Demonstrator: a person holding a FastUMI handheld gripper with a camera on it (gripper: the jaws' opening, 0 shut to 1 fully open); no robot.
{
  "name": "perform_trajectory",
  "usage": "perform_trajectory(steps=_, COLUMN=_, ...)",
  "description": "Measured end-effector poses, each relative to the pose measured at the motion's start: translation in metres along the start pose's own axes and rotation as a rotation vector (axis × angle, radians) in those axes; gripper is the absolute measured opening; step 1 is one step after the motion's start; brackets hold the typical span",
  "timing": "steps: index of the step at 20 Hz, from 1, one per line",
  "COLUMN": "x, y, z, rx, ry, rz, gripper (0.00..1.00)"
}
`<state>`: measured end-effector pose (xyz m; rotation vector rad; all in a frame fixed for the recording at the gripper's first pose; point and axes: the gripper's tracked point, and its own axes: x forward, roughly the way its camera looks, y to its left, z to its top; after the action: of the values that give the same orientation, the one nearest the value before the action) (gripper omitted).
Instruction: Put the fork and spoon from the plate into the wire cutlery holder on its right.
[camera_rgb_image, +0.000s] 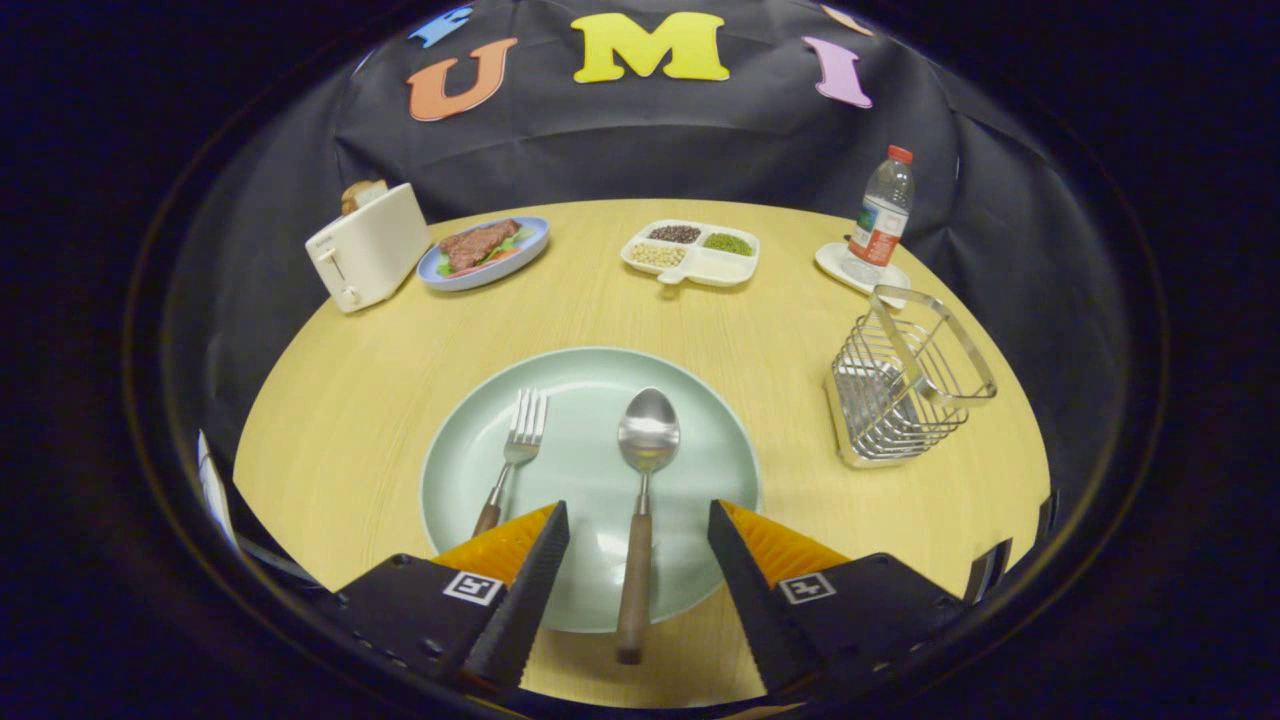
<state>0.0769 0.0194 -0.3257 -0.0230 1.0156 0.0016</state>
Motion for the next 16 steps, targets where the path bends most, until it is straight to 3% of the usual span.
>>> perform_trajectory(steps=1, x=0.008, y=-0.002, z=-0.003, rx=0.009, ry=0.017, rz=-0.006, gripper=0.69)
perform_trajectory(steps=7, x=0.017, y=0.003, z=-0.008, rx=0.032, ry=0.081, rz=0.010, gripper=0.61)
perform_trajectory(steps=9, x=0.021, y=0.003, z=-0.010, rx=0.045, ry=0.086, rz=0.019, gripper=0.27)
perform_trajectory(steps=10, x=0.019, y=0.002, z=-0.008, rx=0.034, ry=0.083, rz=0.016, gripper=0.28)
perform_trajectory(steps=12, x=0.017, y=0.002, z=-0.008, rx=0.037, ry=0.095, rz=0.021, gripper=0.07)
perform_trajectory(steps=16, x=0.015, y=0.001, z=-0.007, rx=0.024, ry=0.099, rz=0.009, gripper=0.01)
